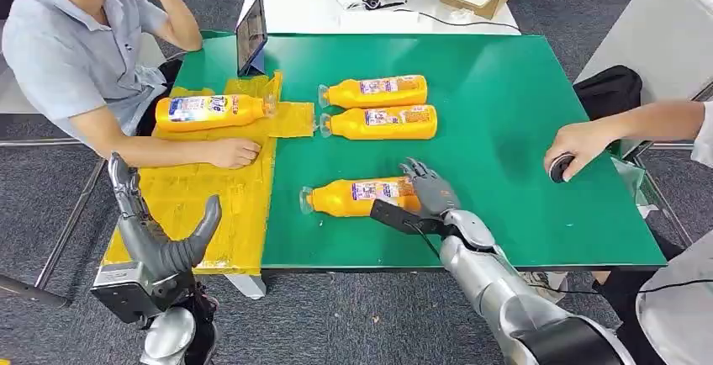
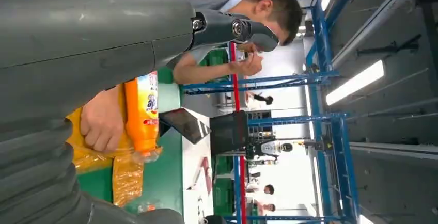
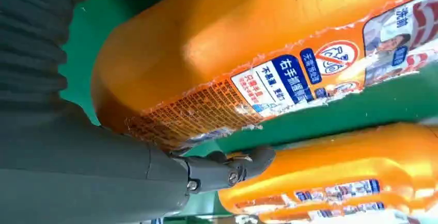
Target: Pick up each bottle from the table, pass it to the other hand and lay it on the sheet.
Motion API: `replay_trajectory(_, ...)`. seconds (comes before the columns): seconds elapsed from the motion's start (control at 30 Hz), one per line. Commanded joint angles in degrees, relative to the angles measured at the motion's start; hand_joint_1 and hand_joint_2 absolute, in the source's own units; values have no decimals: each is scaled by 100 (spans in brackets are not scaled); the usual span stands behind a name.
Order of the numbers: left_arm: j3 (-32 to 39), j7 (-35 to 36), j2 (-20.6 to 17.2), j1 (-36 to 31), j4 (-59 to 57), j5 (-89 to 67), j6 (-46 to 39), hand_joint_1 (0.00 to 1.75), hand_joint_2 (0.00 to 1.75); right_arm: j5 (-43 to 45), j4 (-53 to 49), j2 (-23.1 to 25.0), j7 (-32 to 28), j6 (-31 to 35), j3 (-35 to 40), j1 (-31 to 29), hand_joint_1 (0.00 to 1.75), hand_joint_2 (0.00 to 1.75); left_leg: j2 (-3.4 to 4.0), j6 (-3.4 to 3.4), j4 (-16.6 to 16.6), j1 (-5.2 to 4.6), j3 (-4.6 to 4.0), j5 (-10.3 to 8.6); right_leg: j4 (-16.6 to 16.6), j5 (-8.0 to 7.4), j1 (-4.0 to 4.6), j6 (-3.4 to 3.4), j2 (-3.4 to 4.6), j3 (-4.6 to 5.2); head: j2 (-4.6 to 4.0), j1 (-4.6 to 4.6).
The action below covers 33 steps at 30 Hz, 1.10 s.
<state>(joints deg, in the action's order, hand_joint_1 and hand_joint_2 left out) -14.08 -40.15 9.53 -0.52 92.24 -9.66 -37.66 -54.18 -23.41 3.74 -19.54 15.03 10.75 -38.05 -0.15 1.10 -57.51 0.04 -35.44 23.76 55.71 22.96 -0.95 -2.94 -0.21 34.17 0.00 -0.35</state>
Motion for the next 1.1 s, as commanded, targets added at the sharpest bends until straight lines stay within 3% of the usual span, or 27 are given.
replay_trajectory(0.03,-101,15,-254,-296,-347,71,-29,0,175,2,725,-106,380,-1256,254,-494,175,175,1,-7,-1,2,25,11,3,11,3,13,2,-24,0,0)
replay_trajectory(0.13,-82,15,-265,-298,-346,109,-4,0,175,-10,770,-123,507,-1385,283,-501,175,175,2,-4,5,2,22,2,-5,2,2,7,3,-16,0,0)
replay_trajectory(0.2,-87,15,-280,-315,-369,138,83,0,175,-135,892,-191,592,-2060,483,-523,175,175,-5,-7,6,4,35,3,-7,5,4,12,-4,-31,0,0)
replay_trajectory(0.47,-163,15,-360,-297,-355,212,122,0,175,130,791,-243,133,-2330,395,-335,175,175,-6,-6,10,7,75,5,-17,6,8,12,-11,-71,0,0)
replay_trajectory(0.67,-78,15,-322,-280,-464,581,646,0,175,933,504,-123,-1053,-2801,19,-100,175,175,1,-7,11,7,80,6,-16,5,8,14,-2,-71,0,0)
replay_trajectory(0.7,1,15,-269,-300,-822,982,1246,0,175,1259,351,-181,-1727,-3387,4,63,175,175,5,-6,11,7,80,6,-16,3,8,13,0,-71,0,0)
replay_trajectory(0.73,79,89,-216,-330,-1066,1155,1660,0,175,1468,197,-236,-2037,-3636,54,236,175,175,1,-9,16,8,86,5,-20,4,10,18,-5,-77,0,-2)
replay_trajectory(0.77,176,15,-132,-330,-1180,1090,1771,0,175,1597,113,-288,-2044,-3606,192,334,175,175,0,-7,19,6,91,3,-21,4,7,15,-9,-82,0,0)
replay_trajectory(0.8,175,474,-166,-288,-1353,1399,2395,0,175,2173,-632,-392,-2046,-3874,586,709,175,175,-17,-10,34,11,105,0,-40,4,13,20,-25,-102,0,-2)
replay_trajectory(0.87,202,505,-174,-211,-1460,1435,2542,0,175,2362,-901,-404,-2046,-3633,837,900,175,175,1,-5,18,5,93,4,-22,5,7,12,-10,-82,0,0)
replay_trajectory(0.93,415,513,-48,10,-1351,1374,2634,0,175,2922,-1542,-387,-2046,-2762,1340,1239,175,175,4,-5,12,4,82,7,-14,6,7,11,-4,-75,0,0)
replay_trajectory(1.03,541,854,26,248,-1129,1611,3031,0,175,2528,-2273,-255,-2046,-1334,1447,1700,175,175,28,-8,12,8,79,19,-15,9,11,17,21,-68,0,-2)
replay_trajectory(1.1,559,857,44,282,-1109,1610,3047,0,175,2520,-2439,-258,-1995,-1294,1487,1788,175,175,18,-10,10,6,63,16,-11,8,9,12,10,-53,0,-2)
